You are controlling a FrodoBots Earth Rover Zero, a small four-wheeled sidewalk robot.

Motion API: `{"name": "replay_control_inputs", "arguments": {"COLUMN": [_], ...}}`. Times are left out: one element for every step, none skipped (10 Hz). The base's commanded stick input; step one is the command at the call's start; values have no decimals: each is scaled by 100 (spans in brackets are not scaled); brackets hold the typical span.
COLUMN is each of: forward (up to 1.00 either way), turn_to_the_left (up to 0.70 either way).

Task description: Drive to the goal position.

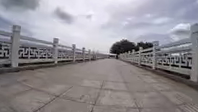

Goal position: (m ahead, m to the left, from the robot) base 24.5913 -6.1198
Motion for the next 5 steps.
{"name": "replay_control_inputs", "arguments": {"forward": [70, 70, 70, 70, 70], "turn_to_the_left": [-1, 0, 0, 0, 0]}}
